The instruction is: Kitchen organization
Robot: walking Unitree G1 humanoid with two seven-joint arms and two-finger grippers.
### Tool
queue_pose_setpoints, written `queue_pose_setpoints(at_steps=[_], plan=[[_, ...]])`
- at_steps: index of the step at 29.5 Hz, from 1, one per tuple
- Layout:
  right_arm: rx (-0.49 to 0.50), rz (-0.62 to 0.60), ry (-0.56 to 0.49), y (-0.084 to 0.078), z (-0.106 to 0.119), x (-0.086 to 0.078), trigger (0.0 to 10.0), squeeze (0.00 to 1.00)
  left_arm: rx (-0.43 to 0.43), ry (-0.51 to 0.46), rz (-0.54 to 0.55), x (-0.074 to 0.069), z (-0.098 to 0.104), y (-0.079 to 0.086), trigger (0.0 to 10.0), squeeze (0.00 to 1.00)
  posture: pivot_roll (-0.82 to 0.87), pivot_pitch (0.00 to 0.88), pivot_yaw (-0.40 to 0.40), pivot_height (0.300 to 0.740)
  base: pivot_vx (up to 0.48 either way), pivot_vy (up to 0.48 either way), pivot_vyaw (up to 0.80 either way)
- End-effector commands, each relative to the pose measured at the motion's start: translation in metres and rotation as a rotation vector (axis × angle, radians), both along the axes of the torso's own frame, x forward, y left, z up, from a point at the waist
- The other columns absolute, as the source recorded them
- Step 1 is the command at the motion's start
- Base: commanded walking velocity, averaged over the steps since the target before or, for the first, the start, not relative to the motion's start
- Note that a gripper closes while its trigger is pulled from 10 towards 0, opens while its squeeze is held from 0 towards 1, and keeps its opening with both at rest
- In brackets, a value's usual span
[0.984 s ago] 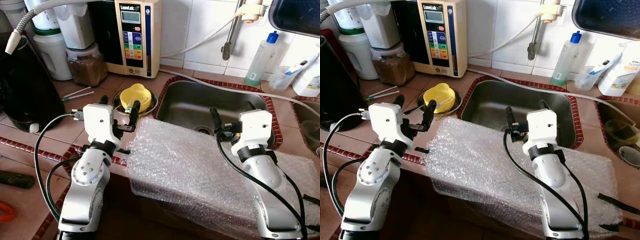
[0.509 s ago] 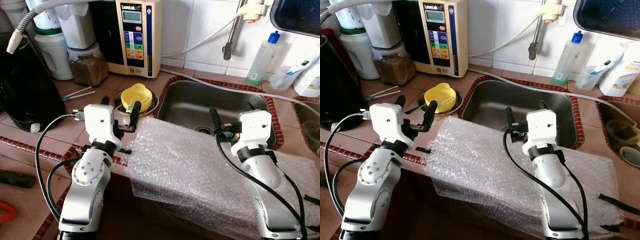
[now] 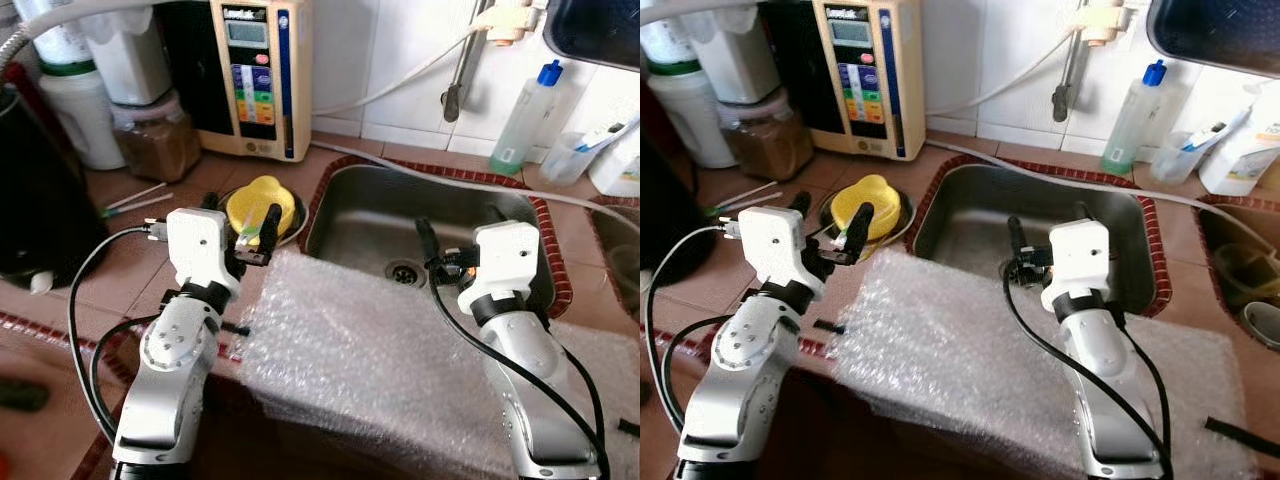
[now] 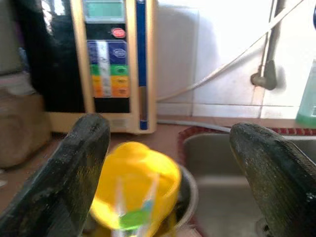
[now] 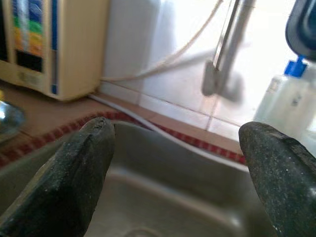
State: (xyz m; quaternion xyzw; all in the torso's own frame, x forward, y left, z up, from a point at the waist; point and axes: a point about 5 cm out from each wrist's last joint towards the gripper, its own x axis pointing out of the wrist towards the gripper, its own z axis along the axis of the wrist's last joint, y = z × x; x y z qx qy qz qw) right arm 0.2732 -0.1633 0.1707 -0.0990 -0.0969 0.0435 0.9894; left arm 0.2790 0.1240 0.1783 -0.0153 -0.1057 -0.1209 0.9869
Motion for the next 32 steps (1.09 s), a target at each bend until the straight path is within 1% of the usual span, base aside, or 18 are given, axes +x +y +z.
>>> queue_pose_setpoints(at_steps=[1,4,7,9,19,24,32], plan=[[0.007,-0.003,-0.017,0.001,0.004,0.0,10.0,0.0,0.01,-0.013,-0.007,-0.002,0.003,0.001,10.0,0.0,0.01,0.0,0.0,0.74,0.307,0.0,0.0],[0.008,-0.005,-0.015,0.001,0.003,0.0,10.0,0.0,0.01,-0.009,-0.008,-0.002,0.003,0.001,10.0,0.0,0.01,0.0,0.001,0.74,0.292,0.0,0.0],[0.007,-0.006,-0.013,0.001,0.003,0.0,10.0,0.0,-0.005,-0.02,0.042,-0.001,0.005,0.004,10.0,0.0,0.01,0.0,0.001,0.74,0.0,0.0,0.0],[0.007,-0.006,-0.011,0.001,0.002,-0.001,10.0,0.0,-0.004,-0.002,0.024,0.0,0.002,0.004,10.0,0.0,0.01,0.0,-0.001,0.74,0.0,0.0,0.0],[0.005,-0.004,-0.01,0.001,0.002,0.0,10.0,0.0,-0.002,0.027,0.0,0.001,-0.003,0.0,10.0,0.0,0.01,0.0,0.0,0.74,0.0,0.0,0.0],[0.007,-0.004,-0.005,0.001,0.001,0.0,10.0,0.0,0.026,0.035,0.015,0.005,-0.01,0.001,10.0,0.0,0.01,0.0,-0.002,0.74,0.0,0.0,0.0],[0.009,-0.003,0.014,0.0,-0.001,0.002,10.0,0.0,0.018,0.045,0.014,0.005,-0.014,0.0,10.0,0.0,0.01,0.0,-0.008,0.74,0.0,0.0,0.0]])
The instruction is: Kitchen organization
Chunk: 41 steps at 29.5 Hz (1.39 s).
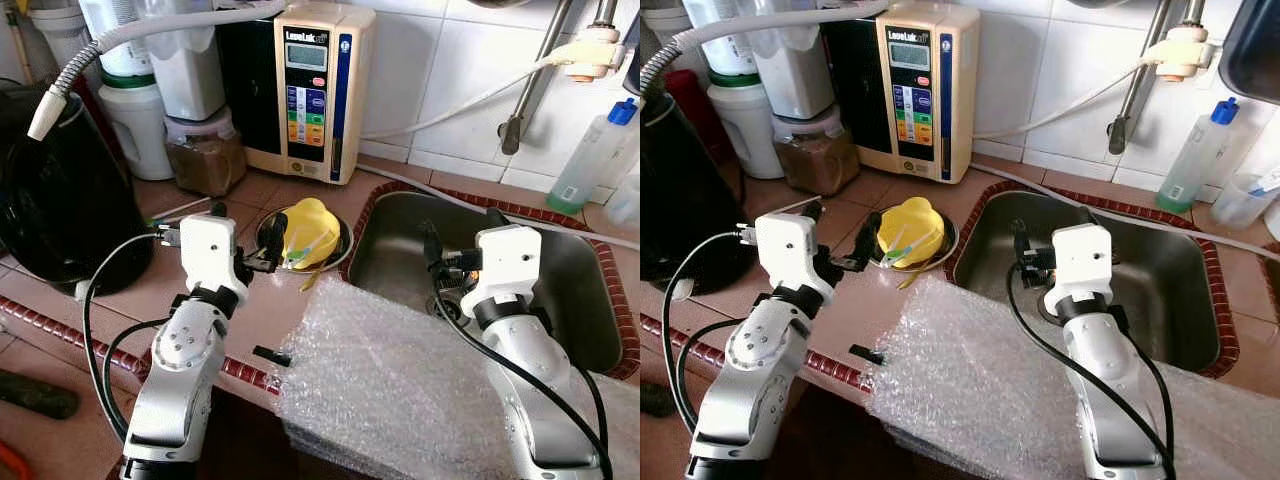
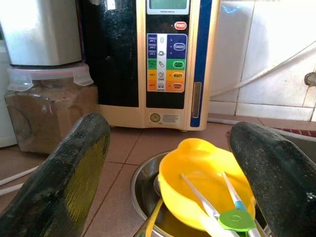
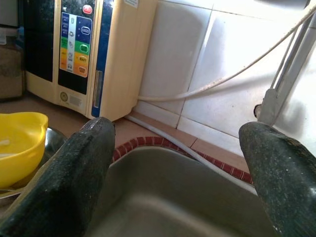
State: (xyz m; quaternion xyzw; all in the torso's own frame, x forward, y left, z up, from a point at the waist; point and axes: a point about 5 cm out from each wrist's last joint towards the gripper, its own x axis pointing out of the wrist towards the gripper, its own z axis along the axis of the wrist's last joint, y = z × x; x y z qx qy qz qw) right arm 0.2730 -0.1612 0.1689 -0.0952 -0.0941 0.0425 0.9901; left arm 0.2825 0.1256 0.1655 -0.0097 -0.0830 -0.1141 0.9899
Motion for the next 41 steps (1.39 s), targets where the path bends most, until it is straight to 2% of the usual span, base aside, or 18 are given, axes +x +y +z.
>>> queue_pose_setpoints(at_steps=[1,7,17,34,41], plan=[[0.001,-0.001,0.008,-0.0025,0.0008,0.0018,10.0,0.0,0.003,0.0,0.0,0.001,-0.0008,-0.0012,10.0,0.0,0.01,0.0,-0.008,0.74,0.0,0.0,0.0],[0.004,0.003,0.012,-0.0014,0.0004,0.0023,10.0,0.0,-0.002,0.004,0.0,0.0019,-0.0026,-0.0014,10.0,0.0,0.0,0.0,-0.009,0.74,0.0,0.0,-0.77],[-0.006,0.002,0.013,-0.0024,-0.0005,0.0012,10.0,0.0,-0.008,0.009,-0.007,0.0034,-0.0042,-0.0016,10.0,0.0,0.0,0.0,-0.007,0.74,0.0,0.0,0.0],[-0.012,0.006,0.019,-0.0021,-0.0024,0.0005,10.0,0.0,-0.014,0.011,-0.005,0.0036,-0.0044,-0.0013,10.0,0.0,0.0,0.0,-0.005,0.74,0.0,-0.393,0.0],[-0.014,0.003,0.024,-0.0025,-0.0036,0.0005,10.0,0.0,-0.033,0.015,0.012,0.0034,-0.0046,0.0015,10.0,0.0,0.0,0.0,-0.003,0.74,0.0,0.0,0.0]])
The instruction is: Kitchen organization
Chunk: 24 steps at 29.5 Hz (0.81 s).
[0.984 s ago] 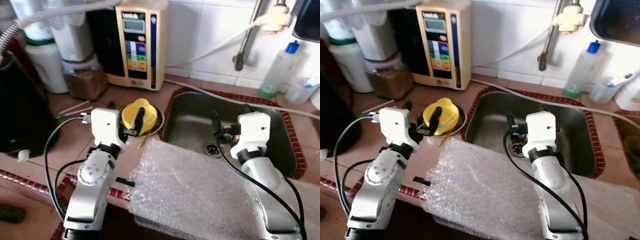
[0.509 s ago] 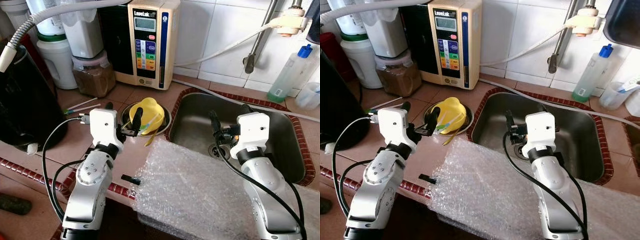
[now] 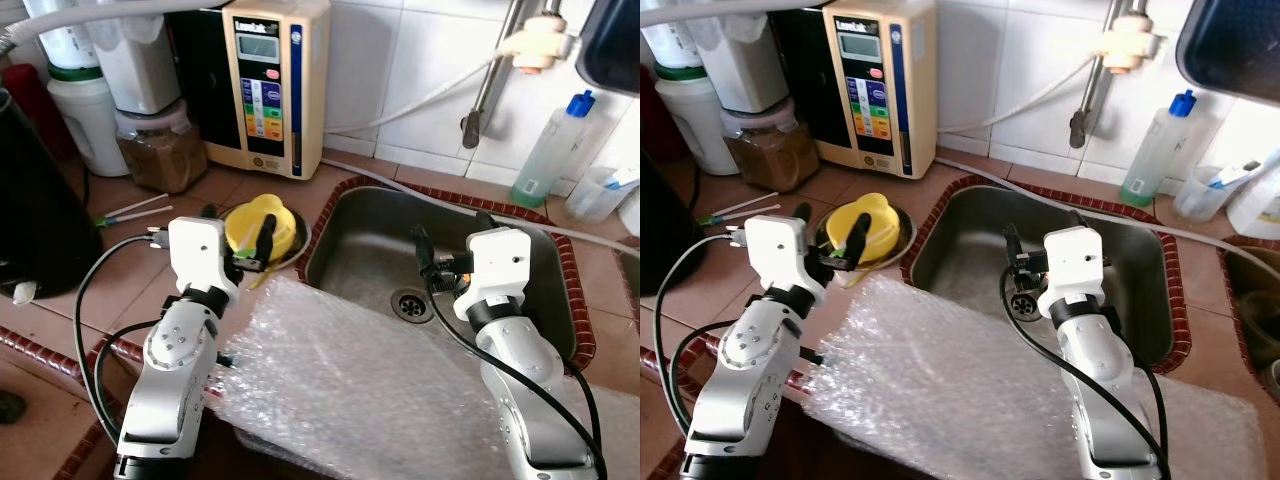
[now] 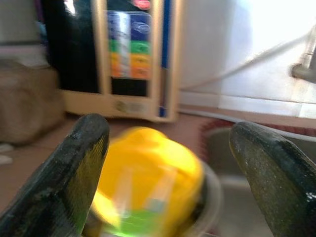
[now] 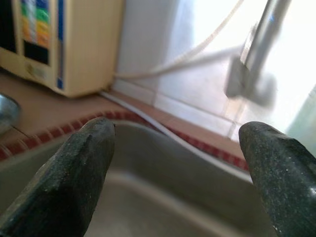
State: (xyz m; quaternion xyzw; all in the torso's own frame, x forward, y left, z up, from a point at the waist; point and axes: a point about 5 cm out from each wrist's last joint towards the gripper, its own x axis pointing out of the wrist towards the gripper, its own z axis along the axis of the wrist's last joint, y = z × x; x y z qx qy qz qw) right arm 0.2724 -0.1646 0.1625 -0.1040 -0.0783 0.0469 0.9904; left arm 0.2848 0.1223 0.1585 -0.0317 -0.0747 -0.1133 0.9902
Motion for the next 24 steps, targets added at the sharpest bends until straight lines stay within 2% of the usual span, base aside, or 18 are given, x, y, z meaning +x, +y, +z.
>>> queue_pose_setpoints(at_steps=[1,9,13,21,24], plan=[[0.006,0.0,-0.007,0.001,0.002,0.001,10.0,0.0,0.01,-0.008,0.015,0.001,0.003,0.005,10.0,0.0,0.0,0.0,-0.003,0.74,0.0,0.0,0.0],[0.008,0.006,-0.004,0.004,0.001,0.001,10.0,0.0,0.031,-0.012,0.043,0.0,0.002,0.008,10.0,0.0,0.0,0.0,-0.003,0.74,0.0,0.0,0.0],[0.008,0.027,-0.004,0.006,0.0,0.001,10.0,0.0,0.076,0.012,0.139,0.003,-0.005,0.02,10.0,0.0,0.01,0.0,-0.006,0.74,0.0,0.0,0.0],[0.034,0.115,0.02,0.017,0.0,0.002,10.0,0.0,0.083,0.022,0.129,0.004,-0.009,0.021,10.0,0.0,0.01,0.0,-0.009,0.74,0.0,0.0,0.0],[0.049,0.175,0.056,0.023,-0.004,0.001,10.0,0.0,0.081,0.03,0.093,0.003,-0.015,0.018,10.0,0.0,0.01,0.0,-0.008,0.74,0.0,0.0,0.0]])
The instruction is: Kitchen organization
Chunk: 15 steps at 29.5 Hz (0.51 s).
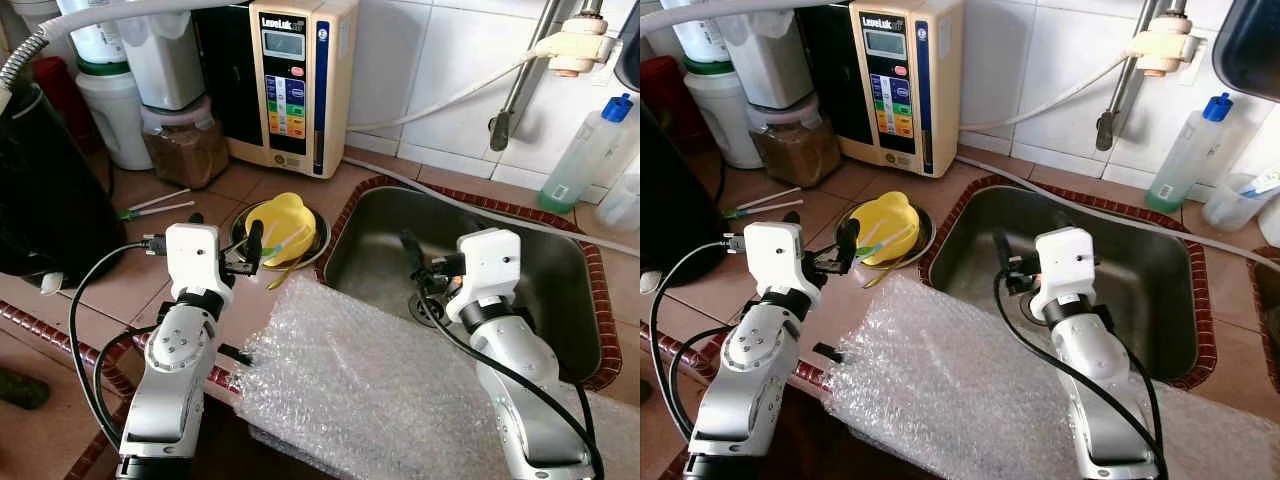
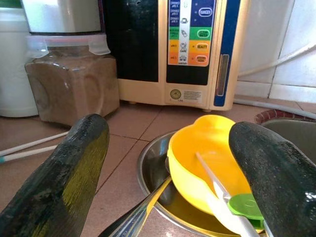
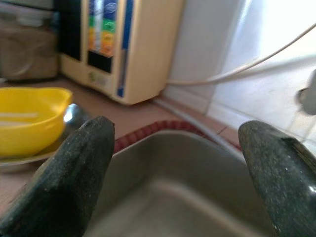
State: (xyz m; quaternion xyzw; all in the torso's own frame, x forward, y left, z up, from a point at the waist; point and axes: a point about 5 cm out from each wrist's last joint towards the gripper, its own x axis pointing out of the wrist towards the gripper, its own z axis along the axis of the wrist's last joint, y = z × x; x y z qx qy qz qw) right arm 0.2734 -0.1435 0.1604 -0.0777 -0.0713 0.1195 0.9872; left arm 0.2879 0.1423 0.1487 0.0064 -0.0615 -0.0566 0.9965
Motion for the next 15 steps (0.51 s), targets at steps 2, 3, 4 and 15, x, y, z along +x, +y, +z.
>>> queue_pose_setpoints(at_steps=[2,3,4,15], plan=[[0.026,0.067,0.056,0.006,-0.005,-0.002,10.0,0.0,0.008,0.012,-0.044,-0.001,-0.008,-0.004,10.0,0.0,0.01,0.0,-0.008,0.74,0.0,0.0,0.0],[0.023,0.088,0.059,0.009,-0.006,-0.003,10.0,0.0,0.009,0.011,-0.057,-0.001,-0.009,-0.005,10.0,0.0,0.0,0.0,-0.008,0.74,0.0,0.0,0.0],[0.019,0.101,0.06,0.01,-0.006,-0.003,10.0,0.0,0.01,0.011,-0.066,-0.001,-0.01,-0.005,10.0,0.0,0.0,0.0,-0.007,0.74,0.0,0.0,0.0],[0.018,0.158,0.082,0.014,-0.007,-0.004,10.0,0.0,0.043,0.052,-0.193,-0.005,-0.022,-0.018,10.0,0.0,0.0,0.0,-0.011,0.74,0.0,0.0,0.0]])
